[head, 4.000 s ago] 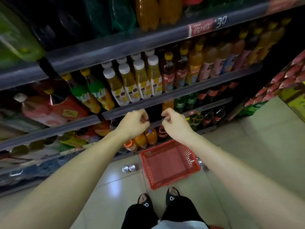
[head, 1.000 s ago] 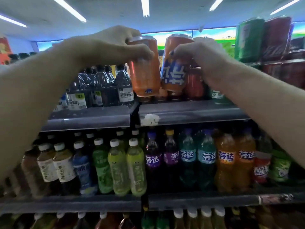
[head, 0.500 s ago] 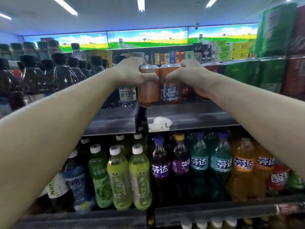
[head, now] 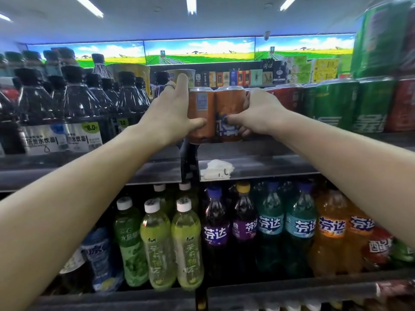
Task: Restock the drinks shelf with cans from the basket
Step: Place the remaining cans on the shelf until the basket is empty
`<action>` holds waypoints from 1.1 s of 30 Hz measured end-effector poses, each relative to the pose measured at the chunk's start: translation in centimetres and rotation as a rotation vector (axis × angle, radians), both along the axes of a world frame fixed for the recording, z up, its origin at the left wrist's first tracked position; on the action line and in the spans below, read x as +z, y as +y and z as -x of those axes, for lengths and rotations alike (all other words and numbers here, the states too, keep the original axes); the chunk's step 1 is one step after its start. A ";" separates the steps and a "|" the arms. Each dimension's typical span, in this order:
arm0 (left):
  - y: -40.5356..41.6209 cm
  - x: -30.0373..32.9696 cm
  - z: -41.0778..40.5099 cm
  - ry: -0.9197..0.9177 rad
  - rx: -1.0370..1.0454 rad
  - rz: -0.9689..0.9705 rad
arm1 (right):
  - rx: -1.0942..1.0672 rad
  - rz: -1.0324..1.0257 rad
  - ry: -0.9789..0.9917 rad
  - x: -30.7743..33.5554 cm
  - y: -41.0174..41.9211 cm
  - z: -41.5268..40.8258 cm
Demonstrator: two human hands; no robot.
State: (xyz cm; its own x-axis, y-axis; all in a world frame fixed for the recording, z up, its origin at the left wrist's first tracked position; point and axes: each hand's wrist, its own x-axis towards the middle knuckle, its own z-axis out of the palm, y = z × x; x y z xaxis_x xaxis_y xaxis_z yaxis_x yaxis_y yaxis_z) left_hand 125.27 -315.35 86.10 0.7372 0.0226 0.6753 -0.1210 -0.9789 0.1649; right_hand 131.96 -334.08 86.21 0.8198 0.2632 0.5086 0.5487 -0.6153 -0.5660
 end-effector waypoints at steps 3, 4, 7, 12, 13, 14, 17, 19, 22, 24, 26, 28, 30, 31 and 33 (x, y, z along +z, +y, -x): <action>-0.3 0.0 -0.5 -0.001 0.039 -0.047 | -0.024 0.017 -0.003 0.0 0.7 -0.7; -0.4 0.0 -0.6 -0.004 0.052 -0.057 | -0.029 0.029 0.004 -0.1 0.9 -0.8; -0.6 0.1 -0.8 -0.006 0.077 -0.097 | -0.028 0.040 0.026 0.1 1.0 -1.0; -0.7 -0.2 -0.5 -0.013 0.103 -0.128 | -0.024 0.040 0.031 0.0 0.8 0.2; -0.8 -0.2 -0.4 -0.011 0.110 -0.137 | -0.023 0.060 0.032 0.1 0.6 0.6; -0.8 -0.2 -0.3 -0.010 0.119 -0.147 | -0.022 0.080 0.030 0.2 0.4 1.0; -1.2 0.4 0.7 -0.052 0.159 -0.195 | -0.027 0.059 -0.042 0.3 -0.7 2.8; -2.2 0.7 1.9 -0.129 0.158 -0.230 | -0.061 -0.008 -0.142 -0.1 -2.0 4.2; -6.1 -0.3 3.8 -0.309 -0.024 -0.276 | -0.118 -0.108 -0.324 -1.7 -5.1 6.6; -9.8 -2.2 5.1 -0.380 -0.214 -0.294 | -0.131 -0.195 -0.411 -3.5 -7.8 8.3; -13.9 -4.7 6.1 -0.356 -0.372 -0.285 | -0.120 -0.261 -0.455 -6.1 -11.1 9.8; -17.8 -7.8 6.5 -0.268 -0.495 -0.257 | -0.147 -0.276 -0.445 -9.4 -14.4 11.0; -21.5 -11.3 6.3 -0.152 -0.578 -0.227 | -0.202 -0.262 -0.378 -13.2 -18.2 12.0; -23.3 -13.3 6.1 -0.087 -0.605 -0.222 | -0.232 -0.230 -0.321 -15.4 -20.1 12.4; -26.5 -17.5 5.4 0.042 -0.644 -0.220 | -0.294 -0.104 -0.169 -20.0 -24.0 13.4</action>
State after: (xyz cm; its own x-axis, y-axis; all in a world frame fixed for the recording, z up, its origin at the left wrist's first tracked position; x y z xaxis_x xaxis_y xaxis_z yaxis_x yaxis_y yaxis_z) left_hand 119.84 -341.88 68.57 0.5829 -0.5643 0.5846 -0.6887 -0.7249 -0.0130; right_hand 118.55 -358.08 66.22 0.7545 -0.0316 0.6555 0.4482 -0.7048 -0.5499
